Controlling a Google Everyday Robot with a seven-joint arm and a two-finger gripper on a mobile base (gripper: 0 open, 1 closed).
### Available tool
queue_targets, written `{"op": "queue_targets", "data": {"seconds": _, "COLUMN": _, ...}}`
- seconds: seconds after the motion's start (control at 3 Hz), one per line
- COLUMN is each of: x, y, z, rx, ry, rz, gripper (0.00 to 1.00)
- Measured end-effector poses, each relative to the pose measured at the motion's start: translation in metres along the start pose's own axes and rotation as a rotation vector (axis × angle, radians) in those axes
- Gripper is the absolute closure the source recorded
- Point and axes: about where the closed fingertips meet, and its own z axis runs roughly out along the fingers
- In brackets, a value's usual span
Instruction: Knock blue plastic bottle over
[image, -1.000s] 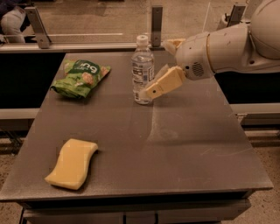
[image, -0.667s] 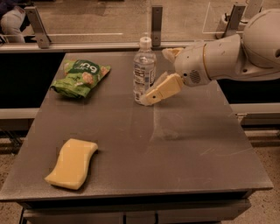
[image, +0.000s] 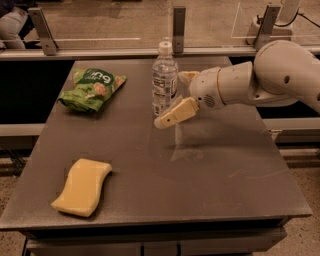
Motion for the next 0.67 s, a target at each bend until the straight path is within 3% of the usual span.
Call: {"op": "queue_targets", "data": {"seconds": 0.67, "x": -0.023, "y": -0.015, "z": 0.024, "rx": 0.012, "ry": -0.020, "rz": -0.087, "gripper": 0.00}}
